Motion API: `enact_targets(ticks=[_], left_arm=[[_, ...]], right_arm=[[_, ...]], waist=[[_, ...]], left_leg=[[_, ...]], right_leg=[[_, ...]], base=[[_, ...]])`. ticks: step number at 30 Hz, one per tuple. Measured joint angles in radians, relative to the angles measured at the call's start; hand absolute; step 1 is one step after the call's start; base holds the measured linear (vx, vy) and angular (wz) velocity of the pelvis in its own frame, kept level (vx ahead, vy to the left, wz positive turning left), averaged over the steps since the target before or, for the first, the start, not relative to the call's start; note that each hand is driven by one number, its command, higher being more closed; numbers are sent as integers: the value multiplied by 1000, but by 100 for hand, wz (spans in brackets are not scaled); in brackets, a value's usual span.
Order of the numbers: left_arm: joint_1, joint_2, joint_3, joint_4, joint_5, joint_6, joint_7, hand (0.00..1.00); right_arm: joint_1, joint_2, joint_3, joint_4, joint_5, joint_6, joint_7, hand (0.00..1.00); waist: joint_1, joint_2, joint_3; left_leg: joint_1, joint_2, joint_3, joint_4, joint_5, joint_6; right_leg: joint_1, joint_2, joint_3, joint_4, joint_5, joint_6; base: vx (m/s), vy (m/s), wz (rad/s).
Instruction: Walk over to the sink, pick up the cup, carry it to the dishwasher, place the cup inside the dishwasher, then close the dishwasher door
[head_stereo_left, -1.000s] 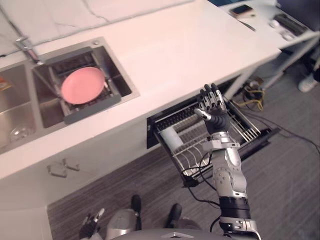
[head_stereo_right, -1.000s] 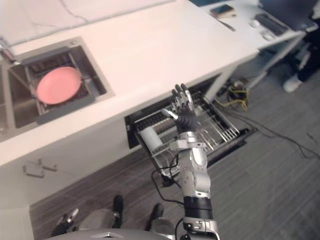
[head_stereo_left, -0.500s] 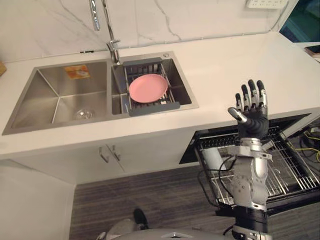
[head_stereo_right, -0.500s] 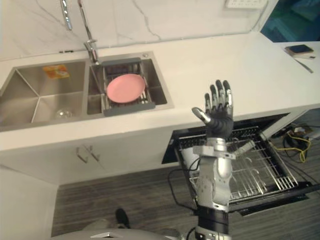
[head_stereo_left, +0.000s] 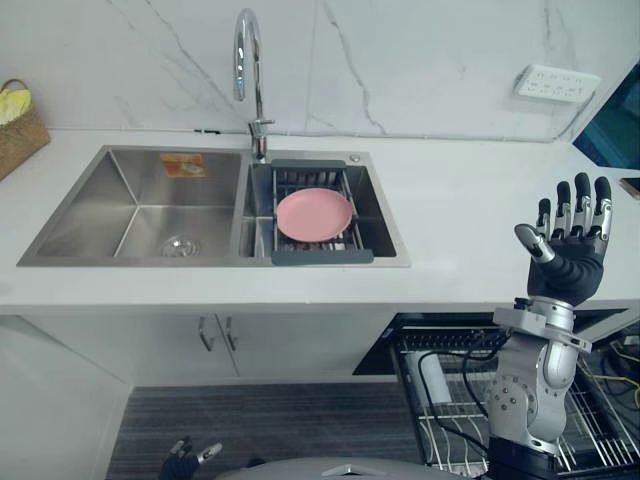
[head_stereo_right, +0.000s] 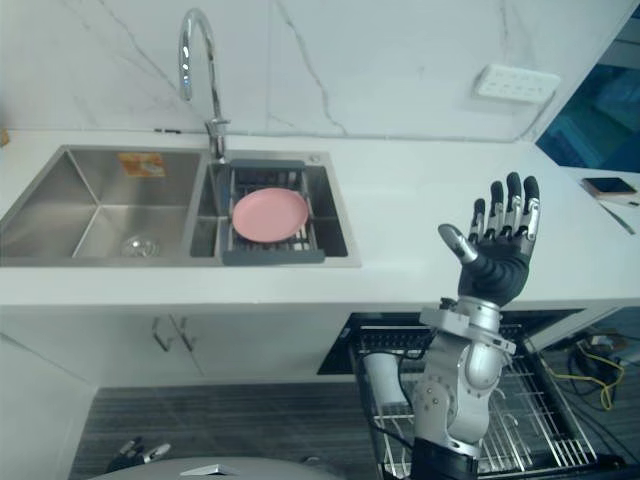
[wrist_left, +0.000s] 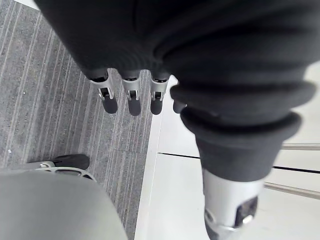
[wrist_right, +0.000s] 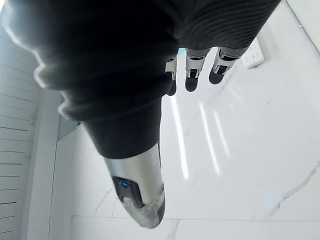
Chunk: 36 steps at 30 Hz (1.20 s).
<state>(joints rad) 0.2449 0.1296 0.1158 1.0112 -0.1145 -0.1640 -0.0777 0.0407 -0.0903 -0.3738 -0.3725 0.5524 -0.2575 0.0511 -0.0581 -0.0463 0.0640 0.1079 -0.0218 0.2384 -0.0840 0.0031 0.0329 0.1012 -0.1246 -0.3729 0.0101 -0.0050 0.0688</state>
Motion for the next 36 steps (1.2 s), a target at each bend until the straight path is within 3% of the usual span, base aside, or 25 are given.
enact_targets(ticks=[6, 12, 15, 21, 26, 31, 36], left_arm=[[-1, 2, 0, 2, -24, 24, -2, 0], [-17, 7, 3, 25, -80, 85, -19, 0], [-23, 7, 19, 32, -83, 118, -20, 0], [-23, 8, 41, 34, -79, 135, -23, 0], [-23, 10, 42, 33, -80, 162, -38, 0], [-27, 10, 42, 31, -80, 165, -47, 0], [-37, 11, 42, 9, -38, 175, -41, 0]], right_arm=[[-14, -1, 11, 38, 0, 19, 1, 0], [-15, -3, 11, 81, -26, 106, -16, 0], [-15, -26, 9, 88, -163, 161, -18, 0], [-70, -111, 9, 119, -417, 178, -18, 0], [-224, -292, 53, 191, -684, 212, -7, 0], [-313, -354, 104, 289, -778, 242, 40, 0], [-368, -375, 221, 397, -920, 234, 123, 0]], waist=[[0, 0, 0], [5, 0, -2], [7, -1, -2], [9, -1, -4], [17, -4, -26], [33, -7, -36], [44, -7, -36]], left_leg=[[0, 1, -2, 0, 3, -1], [-11, 2, -25, 0, 9, -3], [-17, 2, -38, -1, 9, -8], [-19, 2, -47, -2, 12, -13], [-20, 3, -55, -2, 15, -13], [-22, 3, -81, -2, 23, -14], [-26, -2, -104, -3, 33, -16]], right_leg=[[1, 0, -1, -1, 0, 0], [4, 1, -26, -4, 1, 0], [4, 2, -34, -6, 1, -1], [7, 4, -39, -10, 7, -3], [19, 8, -48, -30, 18, -3], [33, 9, -66, -36, 17, -3], [43, 7, -99, -37, 13, 3]], base=[[0, 0, 0], [-7, -3, 12], [-19, -5, 8], [-13, 0, 3], [-4, 1, 3], [-7, 0, 18], [-27, 10, 17]])
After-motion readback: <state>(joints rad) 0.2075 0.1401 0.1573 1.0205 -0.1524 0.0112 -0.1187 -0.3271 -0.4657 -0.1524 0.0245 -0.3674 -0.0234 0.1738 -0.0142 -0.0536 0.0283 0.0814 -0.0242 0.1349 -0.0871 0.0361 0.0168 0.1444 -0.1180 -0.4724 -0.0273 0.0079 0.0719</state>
